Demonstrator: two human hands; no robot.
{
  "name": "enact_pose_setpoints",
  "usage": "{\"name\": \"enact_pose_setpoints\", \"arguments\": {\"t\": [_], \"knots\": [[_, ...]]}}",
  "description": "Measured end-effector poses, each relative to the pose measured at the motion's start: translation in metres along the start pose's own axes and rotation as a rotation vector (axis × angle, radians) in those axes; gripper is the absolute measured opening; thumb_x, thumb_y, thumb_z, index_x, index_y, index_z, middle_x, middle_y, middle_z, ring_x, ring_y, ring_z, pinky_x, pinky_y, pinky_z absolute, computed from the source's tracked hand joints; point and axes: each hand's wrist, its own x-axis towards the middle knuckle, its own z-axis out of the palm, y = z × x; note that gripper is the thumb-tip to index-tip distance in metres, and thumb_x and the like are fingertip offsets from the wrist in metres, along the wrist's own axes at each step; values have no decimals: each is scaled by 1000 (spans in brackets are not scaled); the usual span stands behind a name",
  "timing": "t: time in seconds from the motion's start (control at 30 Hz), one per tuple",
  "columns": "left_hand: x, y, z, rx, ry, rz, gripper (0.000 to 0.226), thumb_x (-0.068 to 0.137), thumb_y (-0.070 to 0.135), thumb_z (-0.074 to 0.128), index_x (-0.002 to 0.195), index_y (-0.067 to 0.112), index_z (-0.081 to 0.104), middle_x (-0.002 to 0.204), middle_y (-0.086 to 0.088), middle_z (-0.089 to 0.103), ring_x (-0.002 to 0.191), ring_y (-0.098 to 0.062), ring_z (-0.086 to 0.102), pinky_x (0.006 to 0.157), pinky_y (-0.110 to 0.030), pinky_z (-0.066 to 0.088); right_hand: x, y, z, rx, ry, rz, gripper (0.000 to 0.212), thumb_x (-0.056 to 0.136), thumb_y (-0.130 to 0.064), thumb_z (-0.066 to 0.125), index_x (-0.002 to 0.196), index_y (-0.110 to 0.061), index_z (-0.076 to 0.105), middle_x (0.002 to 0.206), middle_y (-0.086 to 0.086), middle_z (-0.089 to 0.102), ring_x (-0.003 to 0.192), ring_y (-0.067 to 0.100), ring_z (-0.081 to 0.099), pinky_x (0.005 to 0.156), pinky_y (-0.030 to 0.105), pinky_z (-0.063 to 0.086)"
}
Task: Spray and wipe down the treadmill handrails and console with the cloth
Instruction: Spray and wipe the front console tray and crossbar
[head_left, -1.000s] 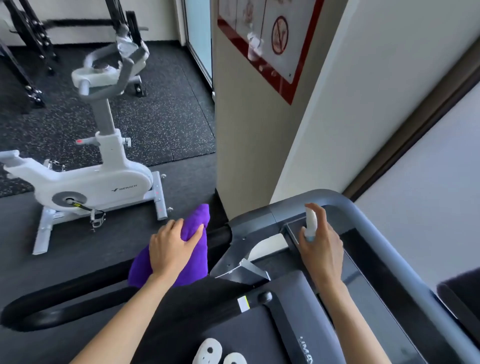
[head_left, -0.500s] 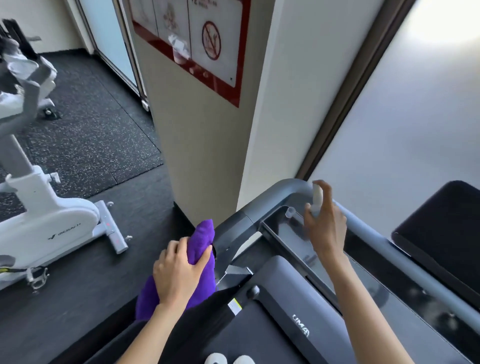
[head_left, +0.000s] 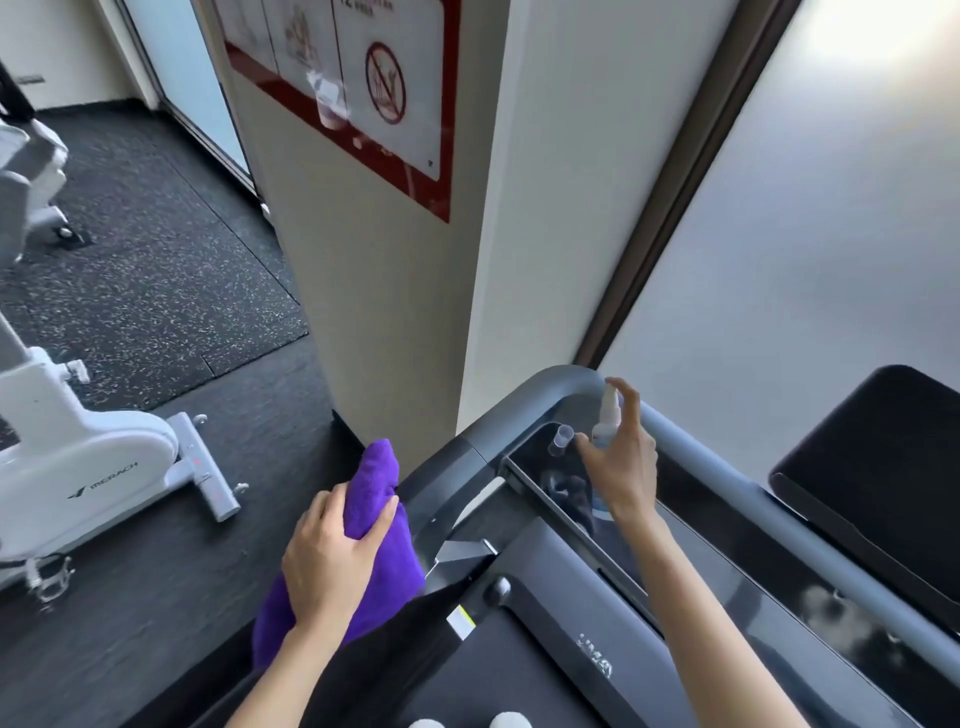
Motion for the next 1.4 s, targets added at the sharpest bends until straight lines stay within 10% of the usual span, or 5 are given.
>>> {"name": "enact_pose_setpoints", "arguments": {"t": [0.53, 0.73, 1.13, 1.4], "knots": [[65, 120, 99, 232, -340, 236, 62, 86, 66, 43, 130, 23, 43, 118, -5, 47, 102, -28, 53, 75, -38, 44, 19, 13, 6, 13, -95, -62, 66, 80, -19, 66, 129, -45, 31, 87, -3, 61, 73, 23, 56, 62, 30, 40], [35, 68, 59, 111, -224, 261, 49, 80, 55, 63, 117, 23, 63, 109, -2, 53, 86, -30, 60, 66, -40, 50, 18, 28, -1, 9, -92, -80, 69, 78, -16, 65, 128, -47, 30, 75, -5, 55, 63, 20, 53, 55, 29, 36], [91, 170, 148, 239, -364, 251, 50, 90, 62, 44, 122, 24, 51, 115, -7, 48, 103, -29, 53, 78, -38, 43, 14, 32, -12, -24, -151, -53, 73, 75, -12, 63, 128, -48, 29, 95, -4, 63, 79, 23, 60, 66, 37, 52], [49, 89, 73, 171, -286, 233, 48, 83, 62, 53, 111, 25, 60, 102, 1, 51, 89, -25, 58, 67, -35, 46, 20, 23, 10, -49, -187, -111, 60, 84, -18, 61, 131, -40, 31, 95, 2, 64, 75, 26, 57, 61, 32, 45]]}}
